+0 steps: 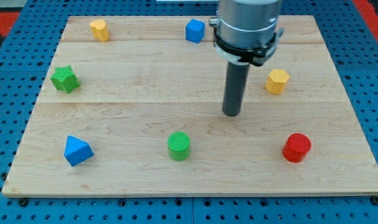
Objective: Slide the yellow hexagon up and left
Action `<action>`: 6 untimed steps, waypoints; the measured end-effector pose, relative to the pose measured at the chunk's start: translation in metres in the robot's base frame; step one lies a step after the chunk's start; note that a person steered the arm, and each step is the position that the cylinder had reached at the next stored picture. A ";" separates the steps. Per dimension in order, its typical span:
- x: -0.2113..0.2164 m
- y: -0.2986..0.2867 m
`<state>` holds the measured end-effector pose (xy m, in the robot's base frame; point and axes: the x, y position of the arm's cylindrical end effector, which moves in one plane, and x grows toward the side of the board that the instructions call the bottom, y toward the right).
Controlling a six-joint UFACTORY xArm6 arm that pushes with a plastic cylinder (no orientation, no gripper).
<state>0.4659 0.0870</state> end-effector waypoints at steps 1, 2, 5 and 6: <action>-0.018 0.079; -0.017 0.145; -0.059 -0.026; -0.047 -0.077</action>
